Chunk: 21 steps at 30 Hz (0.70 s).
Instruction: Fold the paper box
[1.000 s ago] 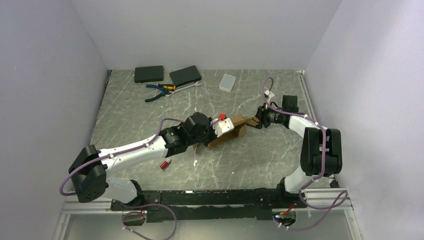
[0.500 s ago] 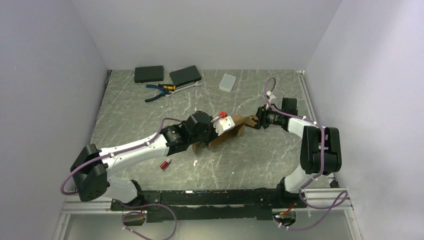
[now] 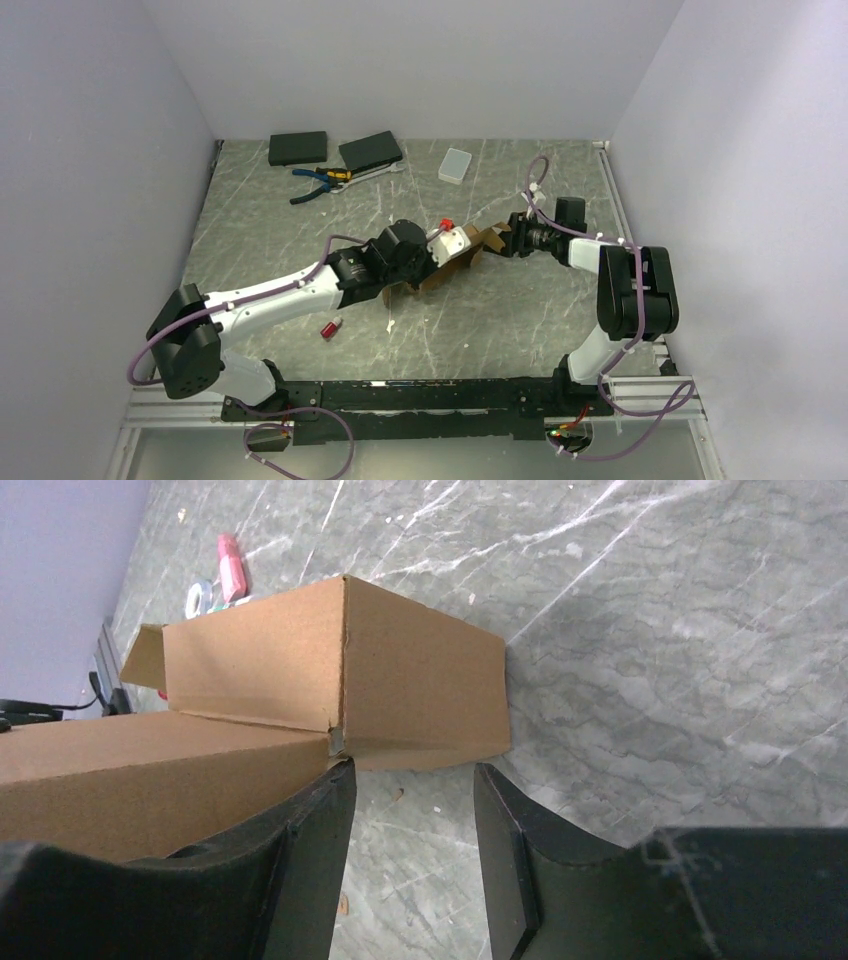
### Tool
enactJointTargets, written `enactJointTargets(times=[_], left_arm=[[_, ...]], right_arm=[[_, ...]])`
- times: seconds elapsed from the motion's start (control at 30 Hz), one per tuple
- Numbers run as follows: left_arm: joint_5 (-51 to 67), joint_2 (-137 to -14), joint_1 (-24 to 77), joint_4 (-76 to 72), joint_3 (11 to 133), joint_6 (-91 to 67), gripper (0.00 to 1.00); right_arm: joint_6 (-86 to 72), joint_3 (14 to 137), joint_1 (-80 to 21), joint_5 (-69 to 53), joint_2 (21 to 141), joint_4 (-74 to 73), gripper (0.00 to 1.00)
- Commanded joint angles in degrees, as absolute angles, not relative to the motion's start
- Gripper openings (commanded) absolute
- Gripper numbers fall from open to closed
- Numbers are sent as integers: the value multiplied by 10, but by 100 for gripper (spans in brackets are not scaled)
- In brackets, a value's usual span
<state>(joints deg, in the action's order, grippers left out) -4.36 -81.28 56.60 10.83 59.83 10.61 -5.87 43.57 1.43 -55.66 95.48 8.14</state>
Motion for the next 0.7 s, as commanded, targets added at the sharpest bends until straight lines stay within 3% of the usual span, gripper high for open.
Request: enactJointTargets(times=[0.0, 0.67], left_arm=[[-35, -817, 554, 129, 609, 83, 0], [73, -786, 488, 105, 585, 30, 0]], right_arm=[[-122, 409, 9, -567, 956, 186, 53], [-224, 362, -23, -544, 1018, 412, 64]])
